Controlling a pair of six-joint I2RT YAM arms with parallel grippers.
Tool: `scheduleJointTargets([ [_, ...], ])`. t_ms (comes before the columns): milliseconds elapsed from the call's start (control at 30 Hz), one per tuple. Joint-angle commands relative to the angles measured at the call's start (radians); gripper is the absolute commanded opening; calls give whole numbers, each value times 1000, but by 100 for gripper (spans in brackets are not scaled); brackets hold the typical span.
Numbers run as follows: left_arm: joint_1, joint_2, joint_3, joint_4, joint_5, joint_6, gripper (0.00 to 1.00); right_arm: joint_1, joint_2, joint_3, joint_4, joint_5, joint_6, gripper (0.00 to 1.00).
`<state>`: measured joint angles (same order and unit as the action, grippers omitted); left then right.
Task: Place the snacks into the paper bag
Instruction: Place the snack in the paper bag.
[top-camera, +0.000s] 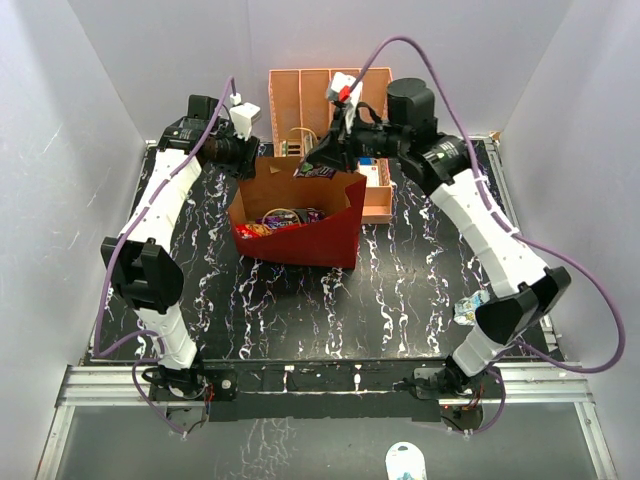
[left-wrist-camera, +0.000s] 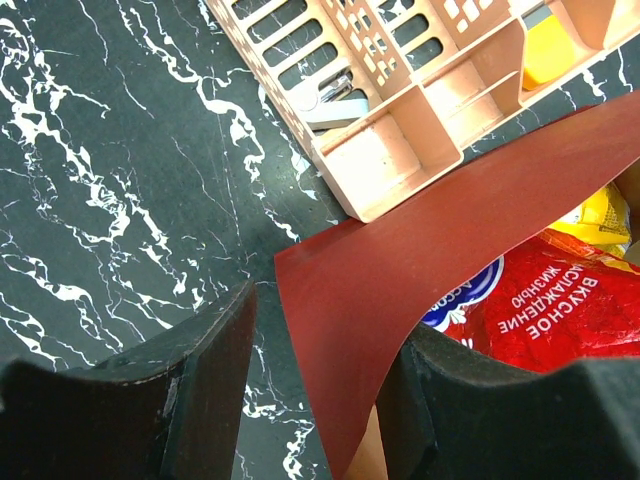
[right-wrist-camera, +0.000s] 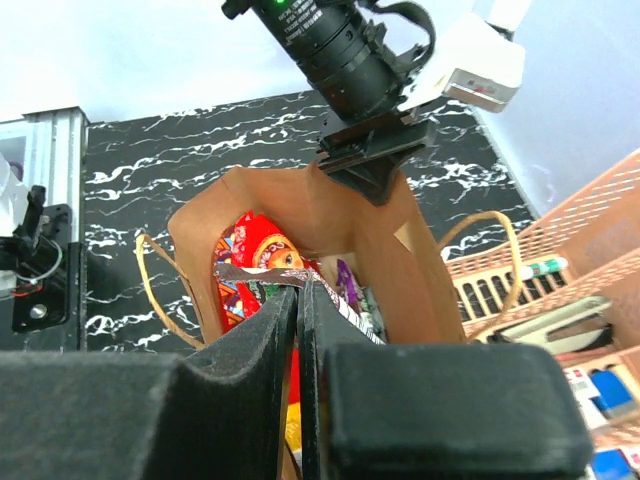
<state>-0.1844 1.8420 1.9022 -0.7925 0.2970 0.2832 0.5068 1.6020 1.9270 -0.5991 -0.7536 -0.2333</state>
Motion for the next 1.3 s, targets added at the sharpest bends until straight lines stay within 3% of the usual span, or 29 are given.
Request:
scheduleJointTargets([
  [0, 3, -77, 24, -2, 14, -9, 45, 16, 46, 54, 112, -8, 78, 8],
  [433, 3, -85, 26, -3, 30, -9, 45, 16, 51, -96, 49, 150, -26, 12],
  [700, 4, -93, 11, 2, 25, -7, 46, 16, 92, -50, -2, 183, -45, 31],
  [900, 3, -97, 8, 4, 25, -4, 46, 15, 29, -95, -31, 288, -84, 46],
  [1267, 4, -96, 9, 6, 24, -4, 46, -40, -163, -275, -78, 475, -95, 52],
])
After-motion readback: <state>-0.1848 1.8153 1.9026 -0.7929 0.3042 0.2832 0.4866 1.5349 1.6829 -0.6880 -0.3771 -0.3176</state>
